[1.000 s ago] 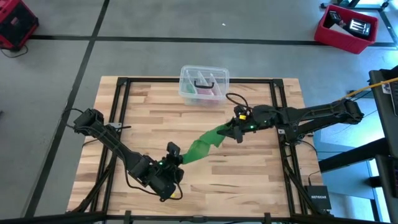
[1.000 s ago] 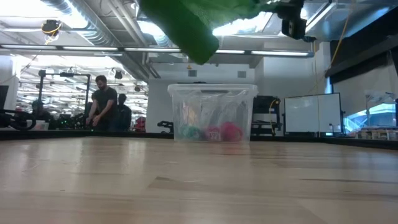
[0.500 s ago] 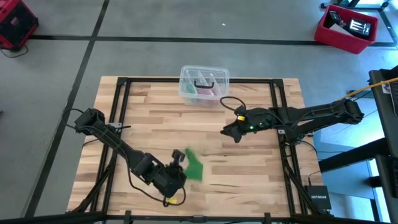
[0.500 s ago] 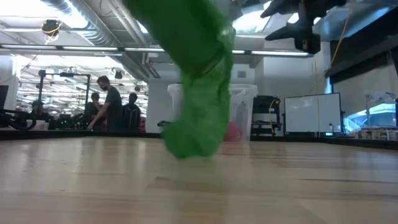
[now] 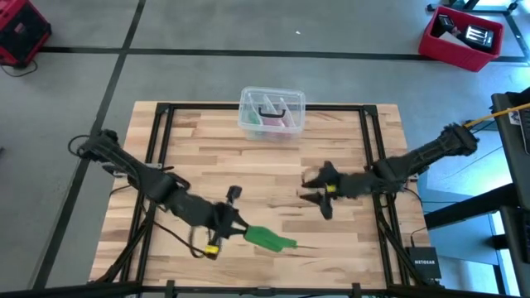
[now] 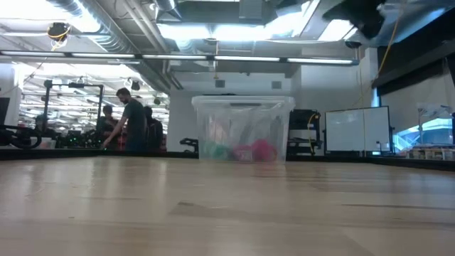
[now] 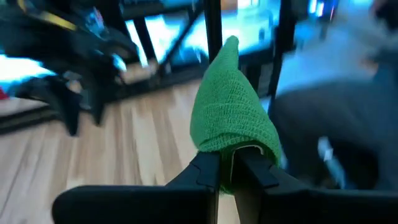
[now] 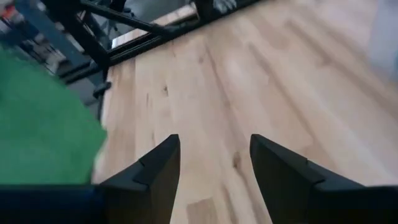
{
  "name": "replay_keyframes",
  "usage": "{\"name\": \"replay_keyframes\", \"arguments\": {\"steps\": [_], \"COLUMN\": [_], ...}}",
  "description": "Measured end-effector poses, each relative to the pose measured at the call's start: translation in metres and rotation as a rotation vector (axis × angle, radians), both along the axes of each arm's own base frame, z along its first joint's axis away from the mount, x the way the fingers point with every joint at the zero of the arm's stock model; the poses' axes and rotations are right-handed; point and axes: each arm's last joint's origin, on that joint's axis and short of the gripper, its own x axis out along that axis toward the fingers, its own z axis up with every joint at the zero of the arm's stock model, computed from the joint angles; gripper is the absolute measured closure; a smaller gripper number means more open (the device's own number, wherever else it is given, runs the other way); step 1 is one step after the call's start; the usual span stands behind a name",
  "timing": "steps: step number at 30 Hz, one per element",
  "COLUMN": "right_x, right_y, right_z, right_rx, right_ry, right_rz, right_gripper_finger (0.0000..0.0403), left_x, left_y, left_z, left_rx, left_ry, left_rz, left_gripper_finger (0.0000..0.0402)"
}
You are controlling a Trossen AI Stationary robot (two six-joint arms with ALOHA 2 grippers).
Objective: Roll bandage
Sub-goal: Roll the green bandage
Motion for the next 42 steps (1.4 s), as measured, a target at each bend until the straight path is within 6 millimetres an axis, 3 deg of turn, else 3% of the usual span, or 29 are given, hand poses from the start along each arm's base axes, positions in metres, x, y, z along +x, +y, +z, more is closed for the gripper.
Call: {"name": "replay_keyframes", "arguments": {"steps": [3, 7, 12, 17, 20, 24, 32, 35, 38, 42], "right_x": [-0.010, -0.019, -0.015, -0.019, -0.033, -0.042, -0.011, -0.002, 0.002, 0.005], "right_y": [0.023, 0.042, 0.049, 0.050, 0.061, 0.076, 0.123, 0.125, 0.124, 0.122], "right_z": [0.000, -0.004, -0.006, 0.020, 0.028, 0.025, -0.004, -0.017, -0.016, -0.012], "right_rx": [-0.117, -0.179, -0.164, -0.122, -0.125, -0.255, -0.501, -0.586, -0.600, -0.627], "right_ry": [-0.047, -0.067, -0.067, -0.043, -0.063, -0.116, -0.226, -0.201, -0.202, -0.223], "right_rz": [-0.029, -0.030, 0.004, 0.172, 0.291, 0.211, 0.132, 0.051, 0.006, -0.019], "right_gripper_finger": [0.0205, 0.0205, 0.0205, 0.0205, 0.0205, 0.0205, 0.0205, 0.0205, 0.0207, 0.0247], "left_x": [-0.003, 0.002, 0.012, 0.016, 0.018, 0.027, 0.037, 0.037, 0.036, 0.036], "left_y": [0.008, 0.013, 0.023, 0.030, 0.030, 0.025, 0.014, 0.009, 0.008, 0.007], "left_z": [0.014, 0.015, 0.012, 0.014, 0.012, 0.007, -0.007, -0.008, -0.007, -0.006], "left_rx": [-0.068, -0.086, -0.064, -0.052, -0.058, -0.068, -0.094, -0.075, -0.068, -0.053], "left_ry": [-0.065, -0.078, -0.094, -0.120, -0.115, -0.129, -0.100, -0.104, -0.110, -0.119], "left_rz": [0.024, 0.053, 0.106, 0.131, 0.137, 0.148, 0.149, 0.131, 0.122, 0.114], "left_gripper_finger": [0.0384, 0.0384, 0.0384, 0.0384, 0.0384, 0.0384, 0.0384, 0.0384, 0.0384, 0.0384]}}
